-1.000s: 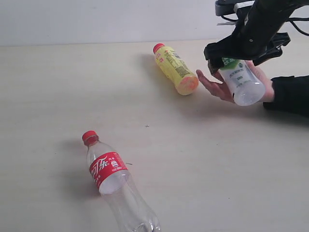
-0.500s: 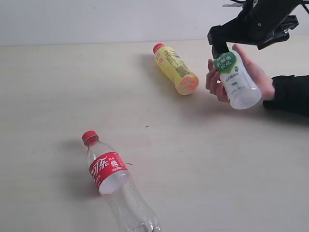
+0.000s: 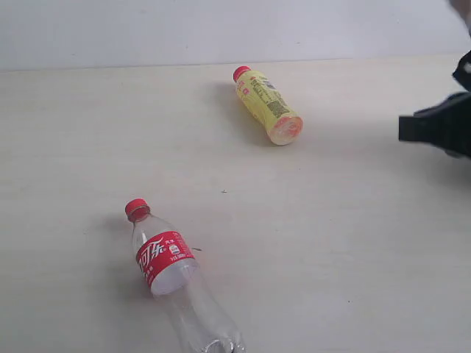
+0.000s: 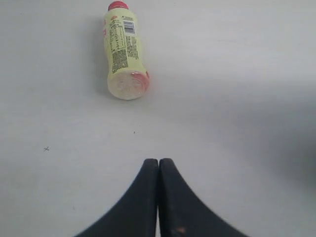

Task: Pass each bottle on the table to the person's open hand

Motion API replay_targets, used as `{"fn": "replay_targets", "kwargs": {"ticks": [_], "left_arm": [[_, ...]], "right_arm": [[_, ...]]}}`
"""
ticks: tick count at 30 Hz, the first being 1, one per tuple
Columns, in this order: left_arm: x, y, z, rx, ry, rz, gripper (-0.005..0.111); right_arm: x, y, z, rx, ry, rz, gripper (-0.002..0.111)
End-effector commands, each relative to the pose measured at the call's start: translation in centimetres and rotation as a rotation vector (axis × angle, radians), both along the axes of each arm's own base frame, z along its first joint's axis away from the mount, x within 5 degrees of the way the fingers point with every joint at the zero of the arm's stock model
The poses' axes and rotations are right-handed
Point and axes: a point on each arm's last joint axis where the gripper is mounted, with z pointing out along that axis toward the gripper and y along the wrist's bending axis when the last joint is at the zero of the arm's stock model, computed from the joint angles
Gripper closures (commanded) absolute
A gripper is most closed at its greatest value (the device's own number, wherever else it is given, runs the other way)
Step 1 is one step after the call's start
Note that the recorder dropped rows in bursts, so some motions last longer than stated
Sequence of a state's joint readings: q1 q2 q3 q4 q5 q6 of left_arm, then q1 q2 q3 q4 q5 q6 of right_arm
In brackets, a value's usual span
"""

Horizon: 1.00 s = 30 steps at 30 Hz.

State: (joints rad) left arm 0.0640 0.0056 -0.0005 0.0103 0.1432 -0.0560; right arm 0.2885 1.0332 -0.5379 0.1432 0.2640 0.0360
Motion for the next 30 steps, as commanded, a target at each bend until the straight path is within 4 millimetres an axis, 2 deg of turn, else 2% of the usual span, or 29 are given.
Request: {"fn": "replay_targets", "kwargs": {"ticks": [1, 4, 6, 9, 19, 30], "left_arm": [[0.0, 0.0, 0.0, -0.007, -0.005, -0.006, 0.106], [0.0, 0.0, 0.0, -0.007, -0.005, -0.006, 0.106], [0.0, 0.0, 0.0, -0.007, -0.005, -0.006, 0.106], [0.0, 0.0, 0.0, -0.007, -0.005, -0.006, 0.106], [0.0, 0.0, 0.0, -0.007, -0.005, -0.006, 0.106], [0.0, 0.0, 0.0, -0.007, -0.005, -0.006, 0.106]], "right_arm": [[-5.0, -1.7, -2.6, 0.061, -0.150, -0.038, 0.108], [-8.6, -2.8, -4.8, 0.084, -0.234, -0.043, 0.108], [-9.9, -3.2, -5.5, 0.102, -0.292, -0.043, 0.108], [-10.9, -3.5, -5.6, 0.125, -0.366, -0.043, 0.108], [-12.7, -4.0, -5.0, 0.179, -0.525, -0.032, 0.108], [-13.2, -4.2, -4.5, 0.206, -0.613, -0.039, 0.108]]}}
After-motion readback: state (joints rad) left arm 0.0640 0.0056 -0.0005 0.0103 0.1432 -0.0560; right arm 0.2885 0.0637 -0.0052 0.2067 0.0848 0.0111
